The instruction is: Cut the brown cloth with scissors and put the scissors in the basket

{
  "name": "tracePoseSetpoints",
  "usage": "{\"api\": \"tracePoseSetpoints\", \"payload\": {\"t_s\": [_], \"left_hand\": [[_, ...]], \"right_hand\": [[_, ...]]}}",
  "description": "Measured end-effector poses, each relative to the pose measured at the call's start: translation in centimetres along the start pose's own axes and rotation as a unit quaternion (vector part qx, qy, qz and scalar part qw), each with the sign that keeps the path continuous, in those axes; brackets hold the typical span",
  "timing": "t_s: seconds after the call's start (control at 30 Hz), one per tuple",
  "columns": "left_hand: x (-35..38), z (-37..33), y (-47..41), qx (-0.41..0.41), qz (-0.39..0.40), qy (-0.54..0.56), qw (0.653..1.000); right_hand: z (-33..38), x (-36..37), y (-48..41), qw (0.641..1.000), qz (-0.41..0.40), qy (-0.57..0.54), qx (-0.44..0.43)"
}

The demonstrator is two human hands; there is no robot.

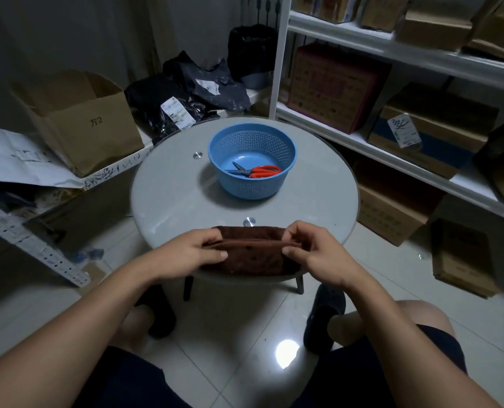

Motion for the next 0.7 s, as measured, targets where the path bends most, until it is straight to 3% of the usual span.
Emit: {"api": "tracePoseSetpoints", "payload": {"t_s": [0.2,0.27,0.33,0.37,0.43,0.5,0.6,0.7], "left_hand": [[-1.5,1.8,-2.6,-0.089,-0.195,0.07,0.974],[-1.5,1.6,-2.9,-0.093,-0.261,-0.053,0.96],[-1.0,0.3,-2.4,0.008,-0.342,-0.242,0.908],[-0.4,-0.6,-2.0,0.093,-0.342,-0.329,0.875],[1.1,-0.9,-1.9,0.183,-0.246,-0.424,0.852],[2.1,0.3,-2.1,0.147,-0.172,-0.453,0.862],[2.8,2.4,-1.9,0.077,-0.174,-0.417,0.889],[2.0,2.2,-2.0,0.048,-0.161,-0.344,0.924]], "right_hand": [[0.3,0.9,-4.0,0.984,-0.149,0.085,0.057],[0.1,1.5,-4.4,0.969,-0.154,0.18,0.064],[0.1,2.0,-3.9,0.957,-0.175,0.228,0.038],[0.2,2.2,-3.5,0.952,-0.197,0.233,0.012],[0.2,2.6,-3.1,0.94,-0.229,0.251,-0.039],[-0.3,3.0,-3.1,0.934,-0.219,0.279,-0.044],[-1.1,3.8,-3.3,0.944,-0.178,0.277,-0.002],[0.1,2.8,-3.3,0.956,-0.191,0.221,0.028]]}}
Point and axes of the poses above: each hand's wrist, its own y-axis away from the middle knuckle, its own x-axis out of the palm, z = x × y, the point moved 3 cm from there along -y, towards the middle knuckle, and after that the axes turned 5 degrees about x, right-handed, at the moved point
